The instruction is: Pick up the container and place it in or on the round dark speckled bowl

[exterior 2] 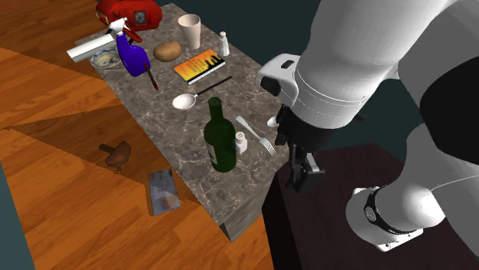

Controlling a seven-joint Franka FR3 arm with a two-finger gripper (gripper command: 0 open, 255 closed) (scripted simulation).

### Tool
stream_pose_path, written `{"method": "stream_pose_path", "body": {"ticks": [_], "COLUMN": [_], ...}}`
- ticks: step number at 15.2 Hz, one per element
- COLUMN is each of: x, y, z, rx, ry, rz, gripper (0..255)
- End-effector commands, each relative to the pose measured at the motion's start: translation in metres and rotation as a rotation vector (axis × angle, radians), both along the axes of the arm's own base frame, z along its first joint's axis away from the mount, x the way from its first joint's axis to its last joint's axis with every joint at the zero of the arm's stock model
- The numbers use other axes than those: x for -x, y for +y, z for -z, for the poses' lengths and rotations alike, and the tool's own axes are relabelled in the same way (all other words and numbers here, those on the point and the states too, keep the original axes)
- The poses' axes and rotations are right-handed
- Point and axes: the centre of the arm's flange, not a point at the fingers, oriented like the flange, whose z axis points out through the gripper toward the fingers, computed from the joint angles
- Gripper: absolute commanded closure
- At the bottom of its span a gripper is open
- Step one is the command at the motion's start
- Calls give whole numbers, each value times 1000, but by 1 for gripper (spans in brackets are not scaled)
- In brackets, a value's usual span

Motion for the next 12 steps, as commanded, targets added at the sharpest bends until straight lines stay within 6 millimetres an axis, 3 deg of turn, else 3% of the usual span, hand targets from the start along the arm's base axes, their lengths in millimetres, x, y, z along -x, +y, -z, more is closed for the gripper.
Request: {"method": "stream_pose_path", "body": {"ticks": [1,12], "x": [1,-2], "y": [-18,-120], "z": [19,124], "rx": [2,11], "ry": [-8,-46], "rz": [-18,-103], "gripper": [0,0]}}
